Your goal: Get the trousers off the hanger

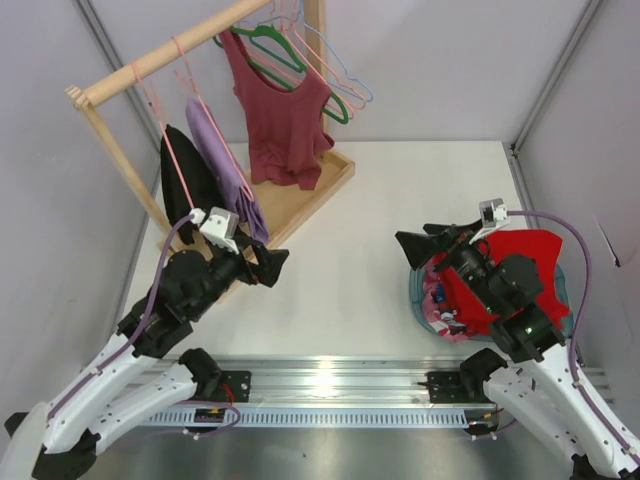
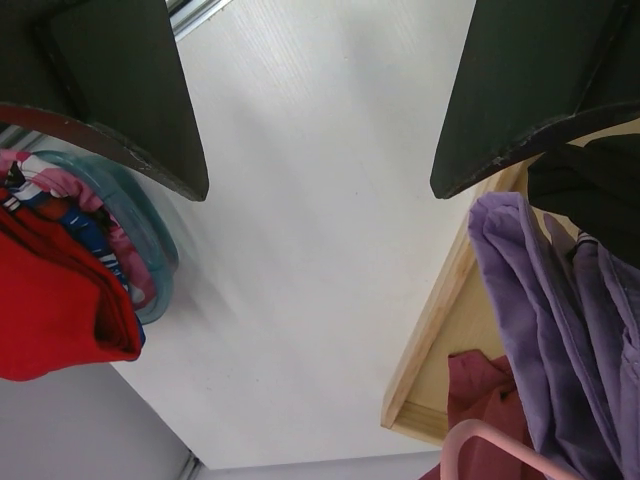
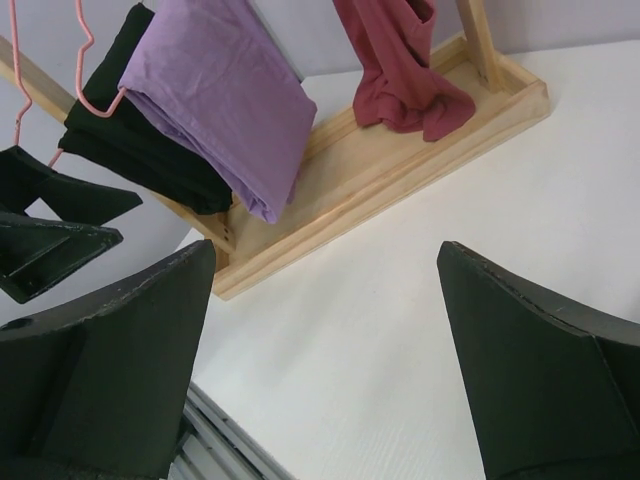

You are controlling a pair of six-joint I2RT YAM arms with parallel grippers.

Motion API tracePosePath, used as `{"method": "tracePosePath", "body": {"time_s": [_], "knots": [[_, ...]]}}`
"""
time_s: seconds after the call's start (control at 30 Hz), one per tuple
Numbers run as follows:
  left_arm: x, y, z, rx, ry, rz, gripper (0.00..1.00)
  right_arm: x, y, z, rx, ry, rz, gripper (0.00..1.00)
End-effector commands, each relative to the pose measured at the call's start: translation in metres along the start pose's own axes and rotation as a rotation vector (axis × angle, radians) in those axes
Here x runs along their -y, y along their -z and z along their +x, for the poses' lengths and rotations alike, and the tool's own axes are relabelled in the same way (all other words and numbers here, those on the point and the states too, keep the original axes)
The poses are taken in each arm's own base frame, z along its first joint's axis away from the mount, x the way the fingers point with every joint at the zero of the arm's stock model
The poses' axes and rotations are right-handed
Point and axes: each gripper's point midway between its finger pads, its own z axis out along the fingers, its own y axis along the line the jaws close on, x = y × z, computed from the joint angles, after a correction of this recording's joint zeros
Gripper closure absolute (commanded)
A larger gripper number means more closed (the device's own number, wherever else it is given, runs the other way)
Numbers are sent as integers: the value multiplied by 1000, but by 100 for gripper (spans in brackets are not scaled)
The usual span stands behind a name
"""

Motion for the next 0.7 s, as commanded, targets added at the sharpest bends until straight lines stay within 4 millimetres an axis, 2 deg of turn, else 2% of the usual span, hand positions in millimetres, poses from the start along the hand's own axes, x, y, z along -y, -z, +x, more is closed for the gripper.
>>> {"method": "tracePosePath", "body": {"time_s": [0.0, 0.17, 0.4, 0.53, 0.57, 0.63, 0.67], "knots": [[7, 4, -19, 40, 19, 28, 1, -7, 6, -24, 62, 45, 1, 1], [12, 9, -20, 75, 1, 71, 0, 4, 4, -15, 18, 37, 56, 0], [24, 14, -26, 102, 2, 142, 3, 6, 6, -9, -2, 55, 56, 1], [43, 17, -34, 84, 36, 221, 6, 11, 10, -6, -18, 82, 76, 0], [49, 19, -44, 89, 54, 240, 6, 18, 10, -8, -7, 88, 115, 0], [59, 29, -74, 127, 72, 267, 7, 17, 11, -11, -4, 99, 116, 0], [67, 31, -78, 118, 83, 300, 7, 17, 11, -12, -1, 108, 115, 1]]}}
